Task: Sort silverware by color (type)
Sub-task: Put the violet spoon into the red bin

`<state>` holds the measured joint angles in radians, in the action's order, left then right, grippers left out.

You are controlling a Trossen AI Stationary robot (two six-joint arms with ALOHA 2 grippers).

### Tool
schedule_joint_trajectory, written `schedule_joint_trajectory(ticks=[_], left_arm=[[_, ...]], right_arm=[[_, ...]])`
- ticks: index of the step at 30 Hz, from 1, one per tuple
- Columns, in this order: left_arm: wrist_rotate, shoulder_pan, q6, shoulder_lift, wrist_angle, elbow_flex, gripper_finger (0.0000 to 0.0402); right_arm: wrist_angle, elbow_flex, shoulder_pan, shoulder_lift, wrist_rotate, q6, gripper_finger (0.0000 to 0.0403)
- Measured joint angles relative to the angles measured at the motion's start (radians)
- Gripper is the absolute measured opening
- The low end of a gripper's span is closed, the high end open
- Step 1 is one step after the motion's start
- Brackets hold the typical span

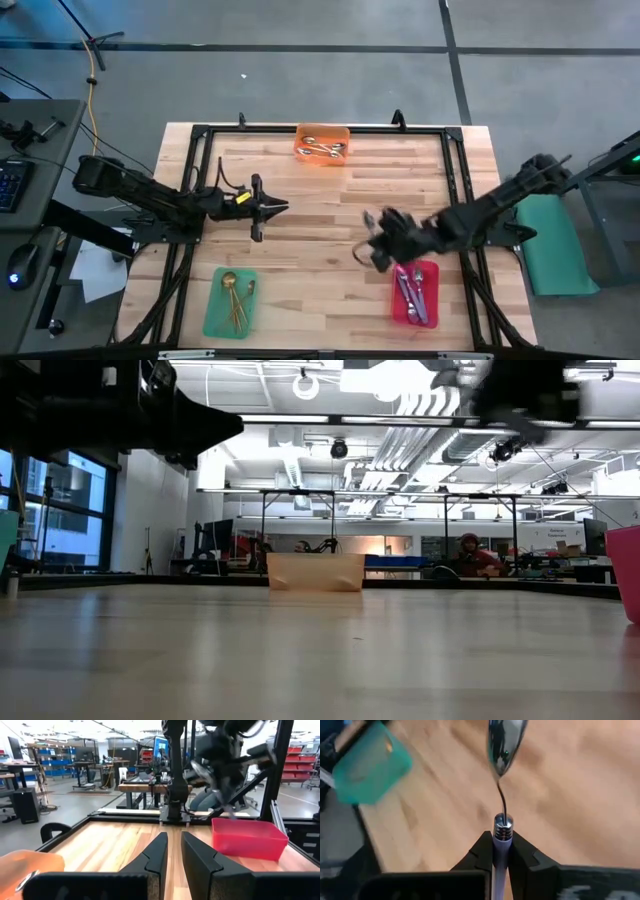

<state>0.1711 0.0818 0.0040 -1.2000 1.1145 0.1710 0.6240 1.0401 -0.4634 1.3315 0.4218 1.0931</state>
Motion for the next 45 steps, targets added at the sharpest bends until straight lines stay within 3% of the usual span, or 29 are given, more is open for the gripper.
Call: schedule_joint_trajectory(ticks=[8, 14, 26, 35, 45], left_arm=[[-0.003, 0.000, 0.000, 0.016, 0.001, 0.000, 0.0046], [-0.003, 0.000, -0.014, 0.015, -0.004, 0.000, 0.0046], [-0.004, 0.006, -0.020, 0.015, -0.004, 0.000, 0.0046], [-0.004, 0.006, -0.011, 0.015, -0.005, 0.000, 0.0046], [-0.004, 0.006, 0.000, 0.015, -0.027, 0.000, 0.0046]], right_arm=[[0.239, -0.002, -0.305, -0.002, -0.032, 0.667, 0.0009], [0.282, -0.002, -0.429, 0.052, -0.097, 0.869, 0.0009], [0.270, -0.002, -0.440, 0.188, -0.311, 0.909, 0.0008], [0.253, -0.013, -0.429, 0.195, -0.327, 0.917, 0.0007], [0.056, -0.153, -0.376, 0.196, -0.397, 0.850, 0.0010]])
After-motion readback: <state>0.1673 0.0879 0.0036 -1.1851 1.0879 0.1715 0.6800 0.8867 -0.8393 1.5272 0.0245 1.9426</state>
